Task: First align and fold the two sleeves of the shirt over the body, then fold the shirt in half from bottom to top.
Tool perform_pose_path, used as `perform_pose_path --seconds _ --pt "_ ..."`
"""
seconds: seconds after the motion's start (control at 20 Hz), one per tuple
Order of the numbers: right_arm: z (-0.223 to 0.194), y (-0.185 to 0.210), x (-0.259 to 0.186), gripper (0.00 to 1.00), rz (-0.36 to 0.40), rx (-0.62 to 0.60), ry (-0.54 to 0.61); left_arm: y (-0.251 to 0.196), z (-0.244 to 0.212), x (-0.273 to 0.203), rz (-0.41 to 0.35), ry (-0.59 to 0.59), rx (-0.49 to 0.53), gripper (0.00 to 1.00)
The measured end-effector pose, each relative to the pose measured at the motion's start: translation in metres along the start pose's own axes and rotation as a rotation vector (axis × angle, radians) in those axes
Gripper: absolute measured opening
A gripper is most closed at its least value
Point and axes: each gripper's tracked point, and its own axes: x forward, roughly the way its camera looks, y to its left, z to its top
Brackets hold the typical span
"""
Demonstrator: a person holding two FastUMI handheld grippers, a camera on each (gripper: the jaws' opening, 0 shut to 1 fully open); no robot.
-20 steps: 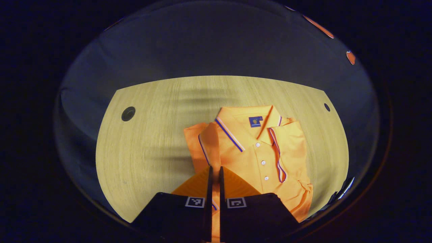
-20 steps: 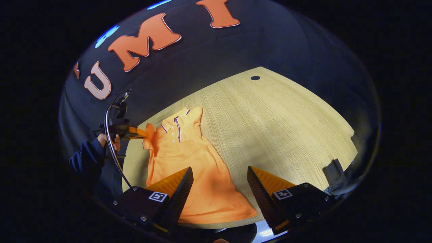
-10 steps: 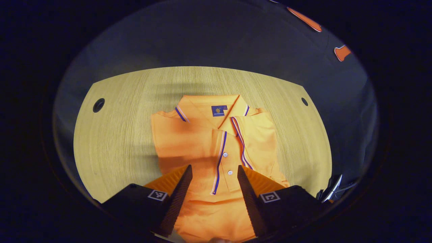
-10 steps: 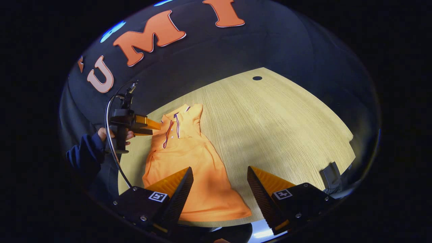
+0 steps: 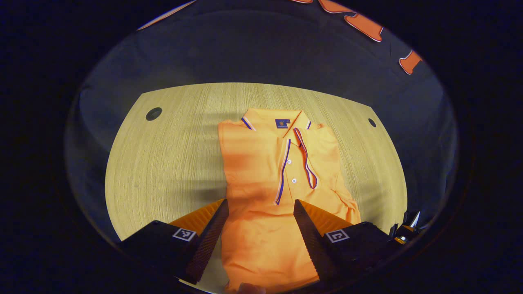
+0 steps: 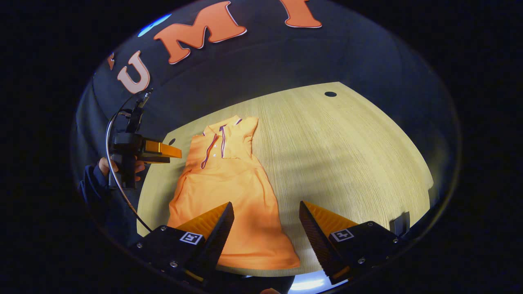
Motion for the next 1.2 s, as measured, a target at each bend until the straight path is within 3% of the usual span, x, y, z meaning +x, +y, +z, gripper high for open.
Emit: perform_pose_path --seconds 0.5,1.2 --pt "-0.056 -0.006 0.018 0.98 0.031 -0.151 0.172 0.028 -0.106 -0.041 0.056 0.044 -0.067 0.99" --pt "-0.142 -0.023 0.014 0.98 0.002 -0.187 0.333 0.037 -0.232 -0.052 0.097 0.184 -0.091 0.99"
